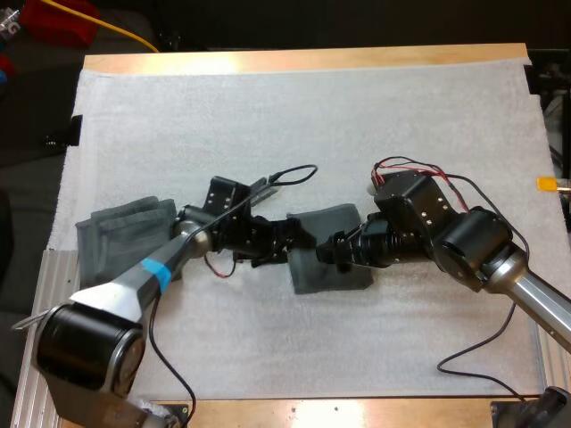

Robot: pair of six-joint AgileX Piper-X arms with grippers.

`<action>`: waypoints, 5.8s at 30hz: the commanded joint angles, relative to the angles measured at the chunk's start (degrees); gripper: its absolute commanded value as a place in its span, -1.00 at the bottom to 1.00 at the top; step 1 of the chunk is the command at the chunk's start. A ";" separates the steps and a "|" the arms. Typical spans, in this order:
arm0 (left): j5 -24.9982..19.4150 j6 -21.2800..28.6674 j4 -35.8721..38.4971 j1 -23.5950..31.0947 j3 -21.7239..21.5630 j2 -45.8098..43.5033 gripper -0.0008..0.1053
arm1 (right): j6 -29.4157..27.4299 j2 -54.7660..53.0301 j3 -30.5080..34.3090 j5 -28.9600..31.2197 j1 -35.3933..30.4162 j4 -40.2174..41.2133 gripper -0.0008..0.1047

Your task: Pick towel from pile, fold and stack

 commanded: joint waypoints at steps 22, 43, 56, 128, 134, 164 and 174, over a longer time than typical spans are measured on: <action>-1.73 -3.98 6.31 -4.75 -6.50 4.36 0.22 | -2.57 -1.30 -0.17 -0.30 0.11 0.19 0.44; -2.79 9.65 14.18 -2.16 -7.66 0.65 -0.98 | -2.44 -1.30 -0.17 -0.30 0.11 0.19 0.44; 0.92 27.96 35.33 9.51 -17.37 -3.35 -0.98 | -2.44 -1.30 -0.17 -0.37 0.11 0.19 0.44; -51.67 44.49 47.97 40.29 -20.75 -11.82 0.30 | -2.42 -1.30 -0.17 -6.47 0.11 -1.53 0.44; -52.78 42.73 48.73 39.75 -20.75 -12.68 0.30 | -2.42 -1.30 -0.17 -6.47 0.11 -1.53 0.44; -42.47 41.65 46.88 35.04 -14.16 -15.83 0.30 | -2.42 -1.30 -0.17 -6.47 0.11 -1.53 0.44; -42.47 41.65 42.29 35.04 -8.52 -14.44 0.30 | -2.42 -1.30 -0.17 -6.47 0.11 -1.53 0.44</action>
